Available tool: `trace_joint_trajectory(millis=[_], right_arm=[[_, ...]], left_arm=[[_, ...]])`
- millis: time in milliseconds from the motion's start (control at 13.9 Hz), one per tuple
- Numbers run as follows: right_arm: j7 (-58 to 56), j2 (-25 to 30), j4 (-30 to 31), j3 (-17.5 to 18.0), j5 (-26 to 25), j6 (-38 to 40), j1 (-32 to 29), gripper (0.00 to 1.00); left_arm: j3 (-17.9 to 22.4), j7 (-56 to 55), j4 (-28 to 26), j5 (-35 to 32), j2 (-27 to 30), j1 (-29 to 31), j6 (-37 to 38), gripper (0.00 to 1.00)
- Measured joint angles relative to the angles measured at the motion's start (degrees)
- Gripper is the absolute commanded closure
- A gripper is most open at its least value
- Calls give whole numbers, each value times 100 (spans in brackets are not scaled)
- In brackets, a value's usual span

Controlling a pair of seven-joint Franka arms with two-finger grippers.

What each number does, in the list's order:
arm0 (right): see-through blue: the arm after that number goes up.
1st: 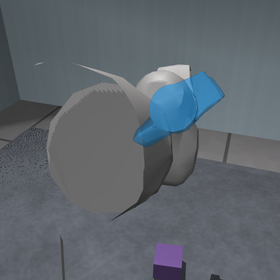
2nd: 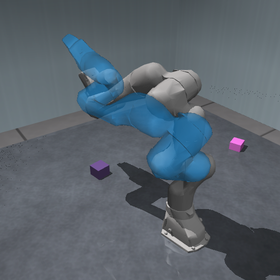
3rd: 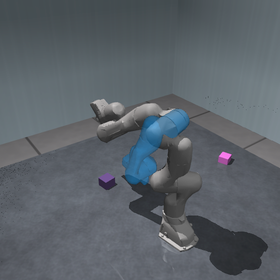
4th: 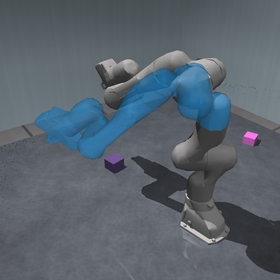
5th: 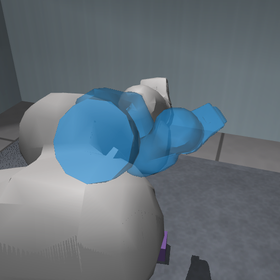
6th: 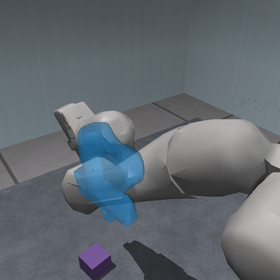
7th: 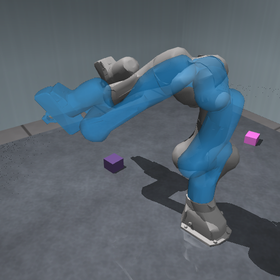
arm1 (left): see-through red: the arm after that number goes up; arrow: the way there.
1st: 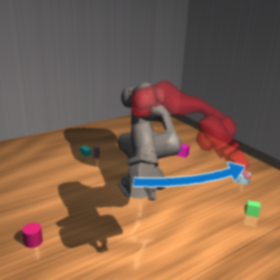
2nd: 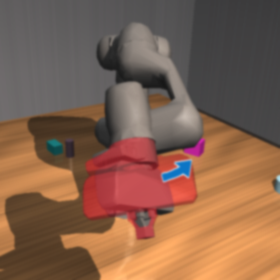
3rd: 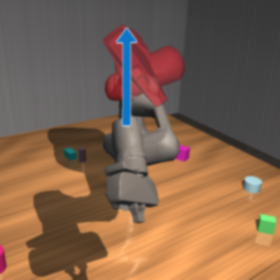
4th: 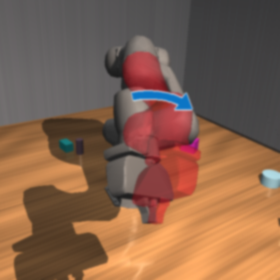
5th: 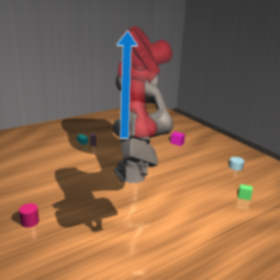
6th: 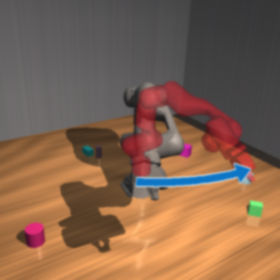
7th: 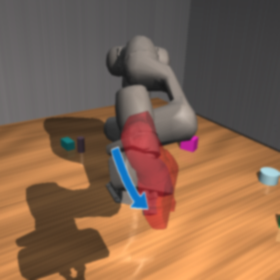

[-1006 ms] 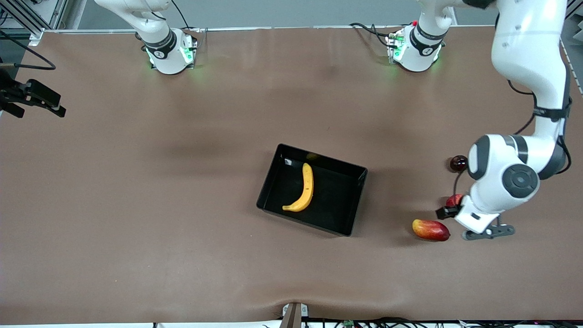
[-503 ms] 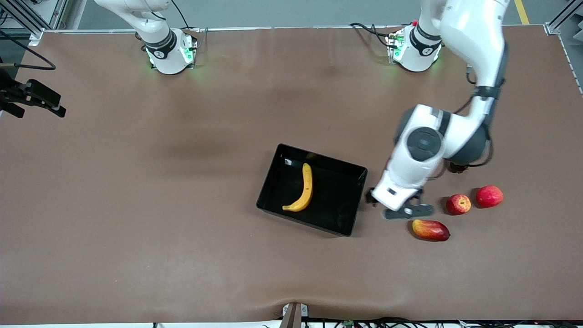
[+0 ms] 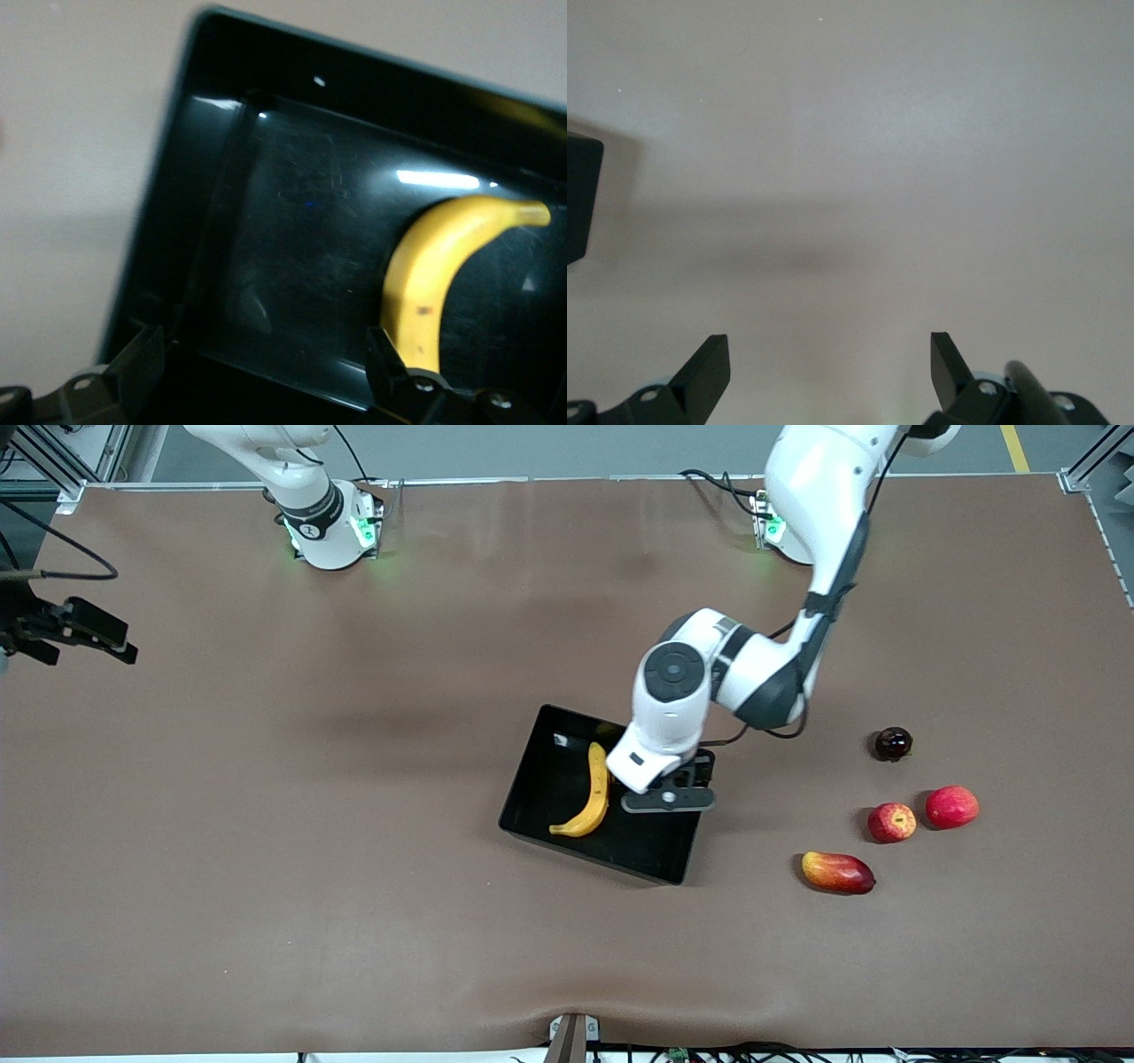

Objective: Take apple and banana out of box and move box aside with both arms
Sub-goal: 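Move the left gripper into the tray and grasp the yellow banana, then lift the banana out with the left gripper while the right gripper reaches out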

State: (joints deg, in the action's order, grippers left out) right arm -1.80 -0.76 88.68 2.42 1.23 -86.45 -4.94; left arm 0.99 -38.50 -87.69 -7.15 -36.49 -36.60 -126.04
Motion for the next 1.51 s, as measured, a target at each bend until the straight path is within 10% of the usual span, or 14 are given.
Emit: trace_joint_trajectory(millis=[1150, 1509], right_arm=[[0, -444, 4, -67, 0, 359, -147, 0], [0, -780, 71, -68, 0, -106, -159, 0]], left_arm=[[-88, -83, 678, 3, -1547, -622, -1423, 0], [-88, -407, 739, 5, -1568, -643, -1440, 100]])
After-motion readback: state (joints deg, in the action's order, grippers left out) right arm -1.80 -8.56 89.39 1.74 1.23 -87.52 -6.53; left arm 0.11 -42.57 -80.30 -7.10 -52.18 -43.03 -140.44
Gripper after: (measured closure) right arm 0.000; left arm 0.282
